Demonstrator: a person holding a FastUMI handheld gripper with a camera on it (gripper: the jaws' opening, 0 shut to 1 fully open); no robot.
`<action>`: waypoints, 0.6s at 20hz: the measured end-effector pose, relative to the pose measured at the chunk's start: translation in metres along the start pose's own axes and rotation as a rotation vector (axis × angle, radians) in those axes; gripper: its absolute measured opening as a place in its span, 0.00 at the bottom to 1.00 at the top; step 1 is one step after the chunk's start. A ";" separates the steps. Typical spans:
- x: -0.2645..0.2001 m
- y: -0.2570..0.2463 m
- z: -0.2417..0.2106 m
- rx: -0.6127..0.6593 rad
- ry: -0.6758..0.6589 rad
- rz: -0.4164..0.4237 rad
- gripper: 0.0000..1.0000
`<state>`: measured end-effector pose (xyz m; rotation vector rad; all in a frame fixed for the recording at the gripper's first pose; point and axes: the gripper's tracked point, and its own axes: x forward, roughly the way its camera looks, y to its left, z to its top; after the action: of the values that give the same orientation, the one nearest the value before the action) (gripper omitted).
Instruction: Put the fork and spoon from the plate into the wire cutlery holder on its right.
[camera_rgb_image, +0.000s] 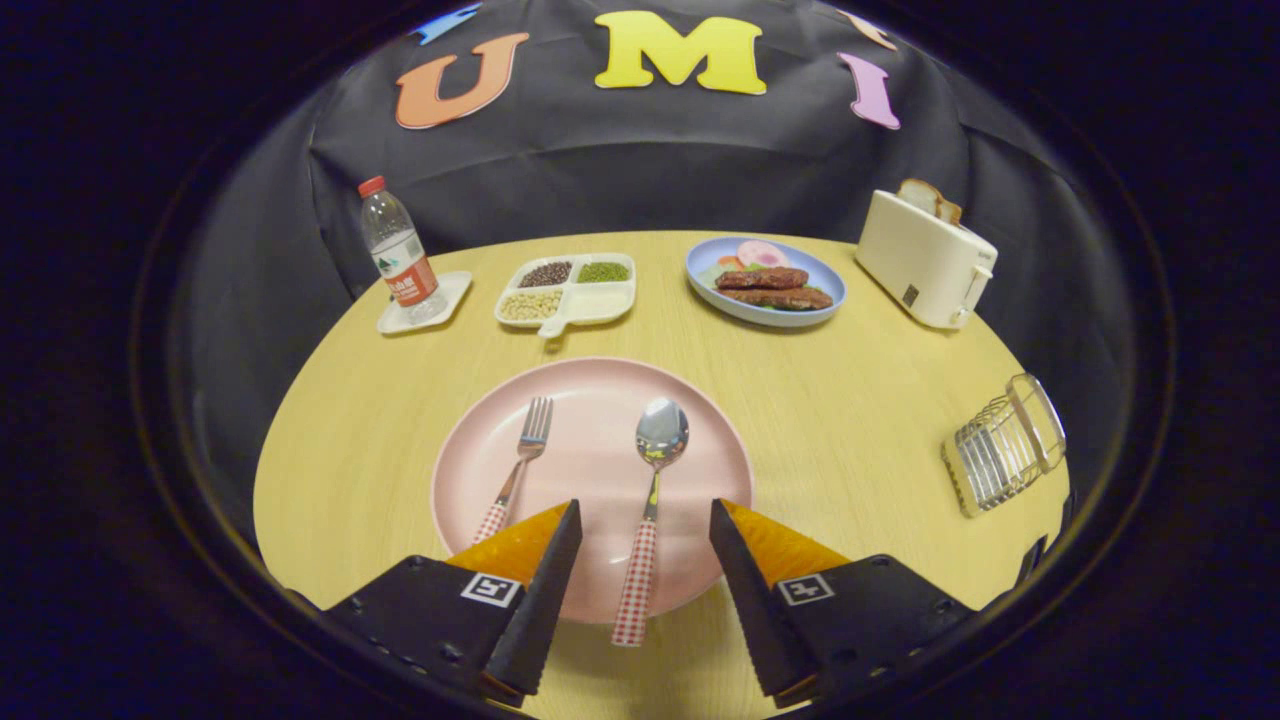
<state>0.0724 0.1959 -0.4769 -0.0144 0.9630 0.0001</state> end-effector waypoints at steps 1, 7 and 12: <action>0.002 0.000 -0.002 -0.003 0.014 -0.002 0.70; 0.017 0.005 -0.013 0.016 0.100 -0.001 0.39; 0.023 0.007 -0.015 0.032 0.133 0.018 0.19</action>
<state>0.0733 0.2030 -0.5040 0.0235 1.0963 0.0001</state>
